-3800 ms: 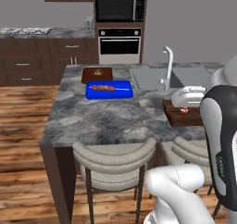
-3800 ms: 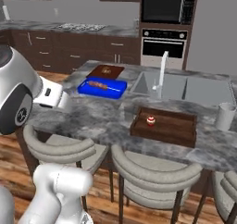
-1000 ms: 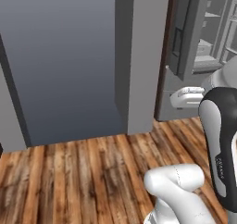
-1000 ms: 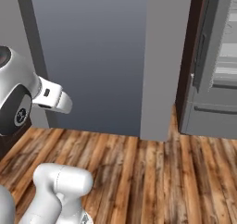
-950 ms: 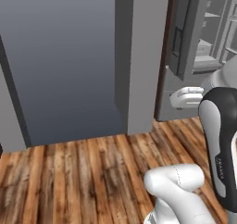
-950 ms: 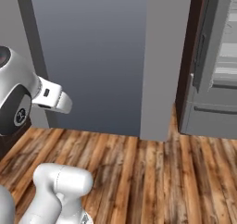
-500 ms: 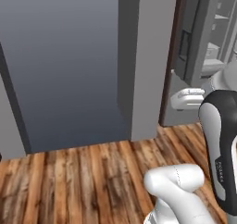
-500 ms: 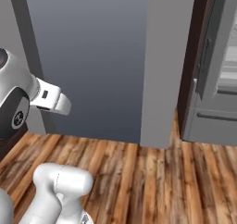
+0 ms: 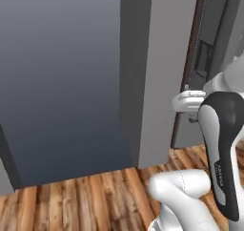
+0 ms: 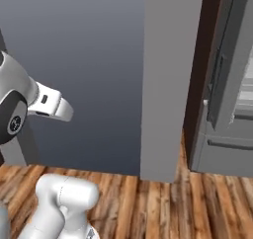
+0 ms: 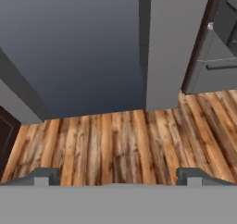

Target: Take the cupcakes from the fridge and place them on the empty tray on the dining counter.

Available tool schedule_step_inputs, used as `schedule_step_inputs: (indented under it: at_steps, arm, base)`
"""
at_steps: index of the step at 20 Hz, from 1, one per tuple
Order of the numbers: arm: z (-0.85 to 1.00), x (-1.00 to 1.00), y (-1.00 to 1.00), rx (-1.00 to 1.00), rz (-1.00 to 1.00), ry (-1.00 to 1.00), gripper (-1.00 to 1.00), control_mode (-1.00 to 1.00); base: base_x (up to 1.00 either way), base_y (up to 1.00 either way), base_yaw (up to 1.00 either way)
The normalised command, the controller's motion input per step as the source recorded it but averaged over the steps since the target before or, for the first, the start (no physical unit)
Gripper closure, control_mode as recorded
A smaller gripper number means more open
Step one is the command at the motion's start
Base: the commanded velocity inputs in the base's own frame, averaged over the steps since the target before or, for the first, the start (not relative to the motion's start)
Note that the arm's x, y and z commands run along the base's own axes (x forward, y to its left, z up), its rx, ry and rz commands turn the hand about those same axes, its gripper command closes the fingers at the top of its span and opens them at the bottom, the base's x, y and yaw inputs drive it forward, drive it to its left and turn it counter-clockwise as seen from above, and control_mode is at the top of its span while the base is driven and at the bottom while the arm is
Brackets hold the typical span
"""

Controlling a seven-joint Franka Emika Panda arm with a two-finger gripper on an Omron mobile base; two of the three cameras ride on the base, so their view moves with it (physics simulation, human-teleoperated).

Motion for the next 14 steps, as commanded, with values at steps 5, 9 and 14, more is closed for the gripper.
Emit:
schedule_step_inputs:
  at_steps: [5,9,14]
  arm:
    - [0.00,0.00,0.00,0.00,0.00,0.00,-1.00,1.00]
    - [0.00,0.00,0.00,0.00,0.00,0.00,-1.00,1.00]
    - [0.00,0.00,0.00,0.00,0.00,0.00,-1.00,1.00]
  base:
    - [0.77,-1.00,0.00]
    - [0.38,-1.00,0.00]
    - [-0.07,-1.00,0.00]
